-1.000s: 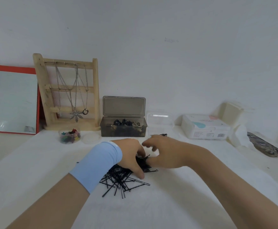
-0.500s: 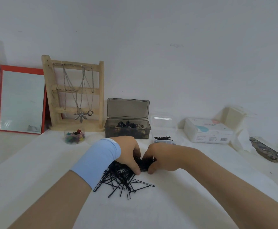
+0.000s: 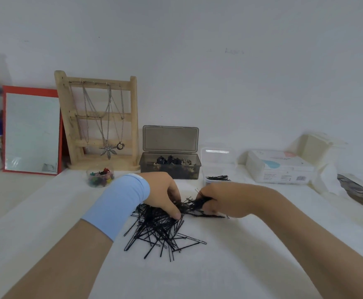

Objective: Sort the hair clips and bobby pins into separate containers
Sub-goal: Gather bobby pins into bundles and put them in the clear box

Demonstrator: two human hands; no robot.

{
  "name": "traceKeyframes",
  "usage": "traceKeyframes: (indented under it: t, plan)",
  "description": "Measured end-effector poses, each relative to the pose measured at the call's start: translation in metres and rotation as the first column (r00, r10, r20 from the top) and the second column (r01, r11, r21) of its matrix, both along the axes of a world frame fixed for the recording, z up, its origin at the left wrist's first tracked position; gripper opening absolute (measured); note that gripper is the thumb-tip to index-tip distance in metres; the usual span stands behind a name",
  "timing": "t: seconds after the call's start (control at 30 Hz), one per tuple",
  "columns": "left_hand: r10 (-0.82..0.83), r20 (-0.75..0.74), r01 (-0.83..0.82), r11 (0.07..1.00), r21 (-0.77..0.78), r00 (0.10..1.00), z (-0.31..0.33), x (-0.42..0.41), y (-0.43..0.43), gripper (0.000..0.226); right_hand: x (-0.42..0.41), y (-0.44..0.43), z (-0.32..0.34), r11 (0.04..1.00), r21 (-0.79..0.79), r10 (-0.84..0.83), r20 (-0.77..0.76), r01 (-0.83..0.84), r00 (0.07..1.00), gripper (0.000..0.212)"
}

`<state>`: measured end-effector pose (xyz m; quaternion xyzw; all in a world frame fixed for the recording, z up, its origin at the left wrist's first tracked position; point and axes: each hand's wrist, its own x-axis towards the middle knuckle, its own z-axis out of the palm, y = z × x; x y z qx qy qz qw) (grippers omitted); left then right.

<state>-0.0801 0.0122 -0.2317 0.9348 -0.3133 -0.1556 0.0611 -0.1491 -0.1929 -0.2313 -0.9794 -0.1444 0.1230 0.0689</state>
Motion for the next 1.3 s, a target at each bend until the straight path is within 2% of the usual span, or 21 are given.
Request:
traceKeyframes:
  t: [0.1,0.17,0.27,0.37,0.43,0.53,0.57,0.63,0.77,0.9,0.97,1.03,1.1,1.17,1.2,1.3]
  plan:
    - [0.001,0.006,-0.001,1.000,0.001,1.000,-0.001,-0.001,0.000,0.050,-0.001,-0.015,0.008,0.998,0.023,-0.054,-0.115,0.057,0.992,0.016]
    - [-0.010,0.022,0.010,1.000,-0.022,1.000,-0.003,-0.002,-0.003,0.050,-0.001,-0.021,0.011,0.997,0.023,-0.064,-0.132,0.067,0.989,0.017]
    - [-0.015,0.019,0.018,0.987,-0.159,1.000,-0.004,-0.005,-0.010,0.051,0.000,-0.025,0.013,0.982,0.170,-0.064,-0.112,0.083,0.992,0.017]
    - [-0.005,0.015,0.010,0.945,-0.327,1.000,-0.003,-0.008,-0.015,0.029,0.002,-0.025,0.014,0.933,0.346,-0.073,-0.093,0.101,0.993,0.018]
    - [-0.003,0.014,0.008,0.910,-0.414,1.000,-0.001,-0.008,-0.016,0.012,0.001,-0.023,0.013,0.914,0.395,-0.055,-0.104,0.092,0.993,0.017]
    - [0.004,0.013,0.003,0.870,-0.493,1.000,0.001,-0.008,-0.015,0.006,0.000,-0.018,0.009,0.873,0.481,0.011,-0.189,0.083,0.982,0.018]
    - [0.005,-0.004,-0.006,0.849,-0.528,1.000,0.002,-0.007,-0.014,0.003,0.000,-0.016,0.007,0.857,0.508,0.024,-0.214,0.090,0.976,0.020]
    - [0.001,-0.084,-0.052,0.789,-0.612,0.996,0.001,-0.009,-0.016,0.014,0.001,-0.014,0.005,0.834,0.542,0.030,-0.231,0.103,0.972,0.021]
    - [-0.072,-0.370,-0.245,0.631,-0.736,0.926,0.002,-0.010,-0.020,0.035,0.001,-0.013,0.005,0.767,0.625,0.024,-0.251,0.144,0.968,0.019]
    - [-0.057,-0.253,-0.185,0.530,-0.828,0.966,0.004,-0.011,-0.022,0.022,0.001,-0.012,0.005,0.660,0.732,0.012,-0.239,0.172,0.971,0.018]
    - [-0.021,-0.208,-0.176,0.451,-0.875,0.978,0.006,-0.012,-0.023,0.024,0.001,-0.011,0.005,0.612,0.772,0.047,-0.252,0.172,0.967,0.019]
    - [0.008,-0.151,-0.140,0.420,-0.897,0.989,0.007,-0.013,-0.025,0.028,0.001,-0.011,0.005,0.576,0.796,0.107,-0.300,0.187,0.948,0.019]
    - [0.060,-0.061,-0.080,0.423,-0.902,0.996,0.007,-0.014,-0.027,0.027,0.000,-0.013,0.005,0.522,0.824,0.148,-0.343,0.221,0.928,0.017]
    - [0.150,0.085,0.002,0.484,-0.875,0.985,0.007,-0.015,-0.027,0.027,0.002,-0.014,0.005,0.422,0.865,0.148,-0.363,0.273,0.920,0.015]
    - [0.159,0.124,0.024,0.519,-0.854,0.979,0.008,-0.016,-0.027,0.036,0.003,-0.015,0.005,0.357,0.886,0.151,-0.369,0.297,0.917,0.015]
    - [0.006,0.009,0.004,0.509,-0.861,1.000,0.009,-0.017,-0.027,0.058,0.006,-0.017,0.005,0.206,0.929,0.208,-0.348,0.307,0.914,0.017]
